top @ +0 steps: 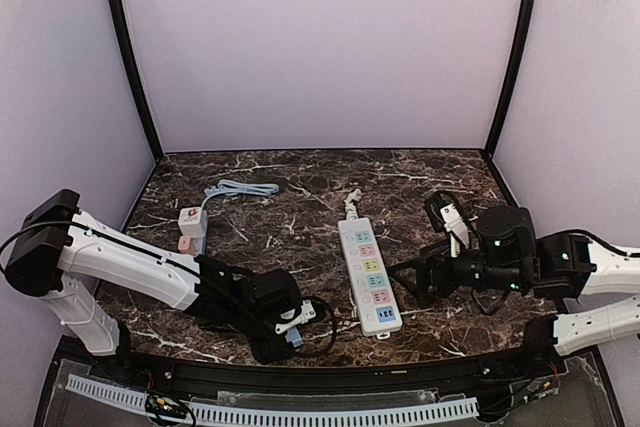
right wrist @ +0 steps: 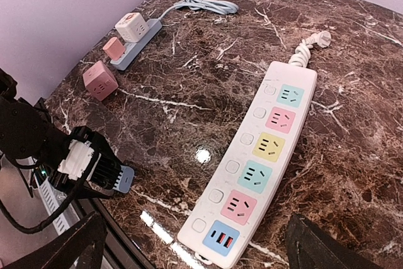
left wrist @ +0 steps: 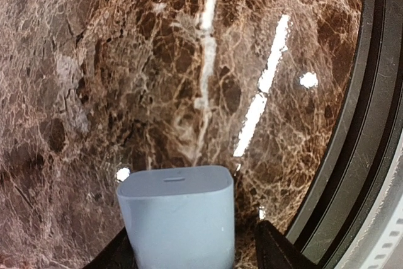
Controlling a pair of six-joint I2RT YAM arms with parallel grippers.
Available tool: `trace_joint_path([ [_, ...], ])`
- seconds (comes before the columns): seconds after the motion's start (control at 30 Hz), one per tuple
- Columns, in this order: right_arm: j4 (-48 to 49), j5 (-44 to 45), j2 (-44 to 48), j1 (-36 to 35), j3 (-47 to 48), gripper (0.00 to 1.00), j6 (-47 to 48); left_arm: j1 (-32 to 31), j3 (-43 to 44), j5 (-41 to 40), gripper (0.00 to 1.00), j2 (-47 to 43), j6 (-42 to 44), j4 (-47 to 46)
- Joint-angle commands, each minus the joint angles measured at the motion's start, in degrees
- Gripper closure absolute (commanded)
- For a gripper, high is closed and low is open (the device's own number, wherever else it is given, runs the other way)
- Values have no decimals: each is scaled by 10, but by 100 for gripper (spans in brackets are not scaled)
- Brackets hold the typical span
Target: Insert the plug
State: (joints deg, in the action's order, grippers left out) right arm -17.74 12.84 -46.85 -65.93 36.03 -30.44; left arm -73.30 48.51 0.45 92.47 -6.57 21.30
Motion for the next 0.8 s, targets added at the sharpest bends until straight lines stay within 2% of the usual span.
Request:
trace_joint_path([
  [0.0, 16, -1, 4, 3, -11, 1, 2, -4, 6, 13, 39, 3, -9, 21],
  [0.5, 18, 3, -7, 3, -9, 1, -3, -4, 2, -18, 48, 4, -16, 20],
  [0.77, 18, 30, -13, 3, -8, 1, -37, -4, -1, -15, 67, -5, -15, 11],
])
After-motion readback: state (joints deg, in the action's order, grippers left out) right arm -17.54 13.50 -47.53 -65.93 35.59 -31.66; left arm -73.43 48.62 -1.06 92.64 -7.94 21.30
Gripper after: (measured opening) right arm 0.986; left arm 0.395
